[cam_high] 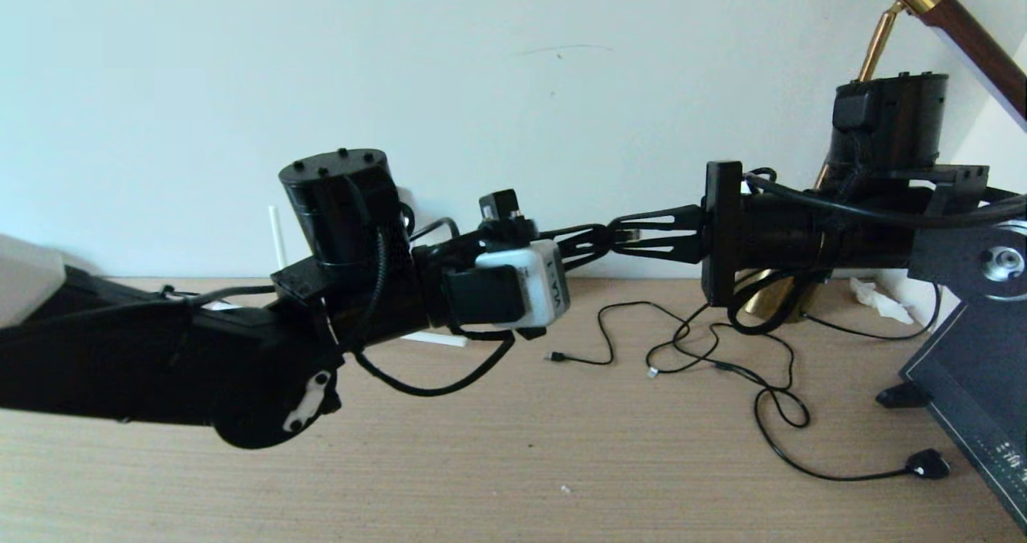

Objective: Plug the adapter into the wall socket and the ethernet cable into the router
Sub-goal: Hand it to the other hand, then align cable and router interface

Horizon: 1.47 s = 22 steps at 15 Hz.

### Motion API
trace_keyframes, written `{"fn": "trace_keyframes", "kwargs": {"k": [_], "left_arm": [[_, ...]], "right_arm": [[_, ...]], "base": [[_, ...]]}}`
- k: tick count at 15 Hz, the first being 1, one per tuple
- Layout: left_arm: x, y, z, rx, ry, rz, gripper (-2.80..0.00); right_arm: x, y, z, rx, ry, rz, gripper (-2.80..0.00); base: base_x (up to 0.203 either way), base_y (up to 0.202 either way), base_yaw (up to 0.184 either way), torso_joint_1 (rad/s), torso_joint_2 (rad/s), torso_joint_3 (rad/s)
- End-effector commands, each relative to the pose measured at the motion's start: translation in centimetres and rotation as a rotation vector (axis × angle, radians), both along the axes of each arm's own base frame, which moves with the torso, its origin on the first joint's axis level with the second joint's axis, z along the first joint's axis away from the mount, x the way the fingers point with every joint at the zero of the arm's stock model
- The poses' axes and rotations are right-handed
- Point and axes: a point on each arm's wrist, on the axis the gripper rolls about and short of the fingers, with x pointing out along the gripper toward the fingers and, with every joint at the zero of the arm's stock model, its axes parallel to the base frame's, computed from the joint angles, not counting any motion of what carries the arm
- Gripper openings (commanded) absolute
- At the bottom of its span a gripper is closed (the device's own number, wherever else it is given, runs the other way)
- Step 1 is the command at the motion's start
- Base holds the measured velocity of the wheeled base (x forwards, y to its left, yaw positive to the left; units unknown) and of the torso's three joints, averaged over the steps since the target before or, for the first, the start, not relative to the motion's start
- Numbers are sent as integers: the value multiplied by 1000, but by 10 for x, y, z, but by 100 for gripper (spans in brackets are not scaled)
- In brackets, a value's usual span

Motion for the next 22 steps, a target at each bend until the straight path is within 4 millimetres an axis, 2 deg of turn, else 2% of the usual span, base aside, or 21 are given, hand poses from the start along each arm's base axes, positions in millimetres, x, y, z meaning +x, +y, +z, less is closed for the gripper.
{"fn": "trace_keyframes", "kwargs": {"k": [1, 3, 4, 9, 11, 13, 15, 17, 19, 22], "left_arm": [[0, 0, 0, 1, -9, -2, -280], [0, 0, 0, 2, -7, -4, -280], [-1, 0, -2, 4, -3, -4, -280], [-5, 7, -5, 14, 15, 9, -280], [-4, 37, -9, -9, 119, 78, -280], [1, 79, -14, -81, 288, 189, -280], [0, 111, -11, -221, 485, 263, -280], [-7, 147, -6, -404, 675, 341, -280], [-14, 171, -7, -575, 860, 392, -280], [-20, 196, -42, -699, 1089, 597, -280]], "right_arm": [[0, 0, 0, 3, 9, 5, -280], [0, 0, 0, 3, 1, 5, -280], [0, 0, 1, 5, 0, 6, 0], [-5, -5, 5, -6, -35, -47, 0], [-24, -15, 15, -56, -180, -149, 0], [-51, -28, 17, -192, -394, -271, 0], [-79, -39, 3, -448, -574, -411, 0], [-109, -50, -16, -797, -728, -551, 0], [-147, -69, -16, -1011, -873, -650, 0], [-214, -107, -3, -1073, -997, -799, 0]], "base": [[0, 0, 0, 0, 0, 0], [0, 0, 0, 0, 0, 0], [0, 0, 0, 0, 0, 0], [0, 0, 0, 0, 0, 0], [0, 0, 0, 0, 0, 0], [0, 0, 0, 0, 0, 0], [0, 0, 0, 0, 0, 0], [0, 0, 0, 0, 0, 0], [0, 0, 0, 0, 0, 0], [0, 0, 0, 0, 0, 0]]}}
